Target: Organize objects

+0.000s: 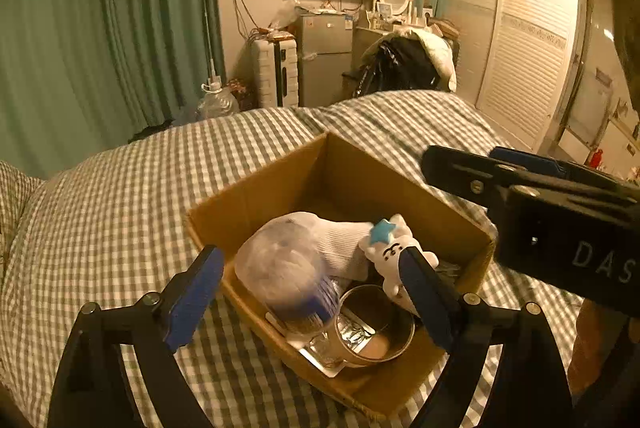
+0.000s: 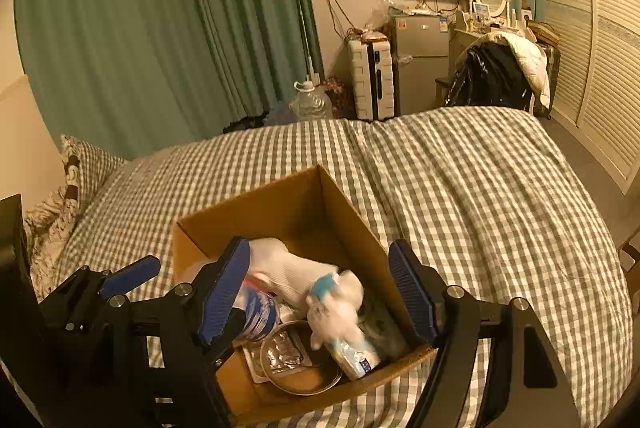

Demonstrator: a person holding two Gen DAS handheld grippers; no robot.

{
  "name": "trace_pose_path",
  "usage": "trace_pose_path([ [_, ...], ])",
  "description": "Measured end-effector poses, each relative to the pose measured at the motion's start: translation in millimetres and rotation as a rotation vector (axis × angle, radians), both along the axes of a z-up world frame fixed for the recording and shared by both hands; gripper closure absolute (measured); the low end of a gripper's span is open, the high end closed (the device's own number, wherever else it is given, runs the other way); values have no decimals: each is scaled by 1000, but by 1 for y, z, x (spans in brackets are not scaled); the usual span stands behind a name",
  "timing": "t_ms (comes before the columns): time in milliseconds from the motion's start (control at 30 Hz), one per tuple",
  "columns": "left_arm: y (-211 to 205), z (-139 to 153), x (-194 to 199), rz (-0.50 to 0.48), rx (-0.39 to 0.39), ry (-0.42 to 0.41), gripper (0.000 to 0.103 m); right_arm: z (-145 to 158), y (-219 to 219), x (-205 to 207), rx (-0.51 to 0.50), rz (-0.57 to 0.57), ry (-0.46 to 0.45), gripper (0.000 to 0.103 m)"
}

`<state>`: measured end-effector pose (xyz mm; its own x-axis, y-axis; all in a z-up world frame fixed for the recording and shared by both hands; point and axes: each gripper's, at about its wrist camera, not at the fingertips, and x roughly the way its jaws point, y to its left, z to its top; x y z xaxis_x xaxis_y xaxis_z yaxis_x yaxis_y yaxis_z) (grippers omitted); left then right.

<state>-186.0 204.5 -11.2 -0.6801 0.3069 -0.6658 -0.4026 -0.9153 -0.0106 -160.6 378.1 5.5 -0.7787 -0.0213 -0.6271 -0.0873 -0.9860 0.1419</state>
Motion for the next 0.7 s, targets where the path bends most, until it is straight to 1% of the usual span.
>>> trace_pose_path([
  [133,-16,30,20,40,3,62,3,27,-5,20,18,-18,35,31],
  [233,-31,58,36,69,5,106,2,55,-10,39,10,-30,73,30],
  [433,-61,122,87,115,27,245,0,113,-28,93,29,-22,180,17],
  [500,-75,140,102,129,37,281,0,130,-35,111,41,-27,213,10],
  [633,-92,163,134,150,50,339,0,153,-45,144,60,-40,253,6],
  [700,-100,170,148,156,56,361,0,160,-50,163,60,-53,273,1],
])
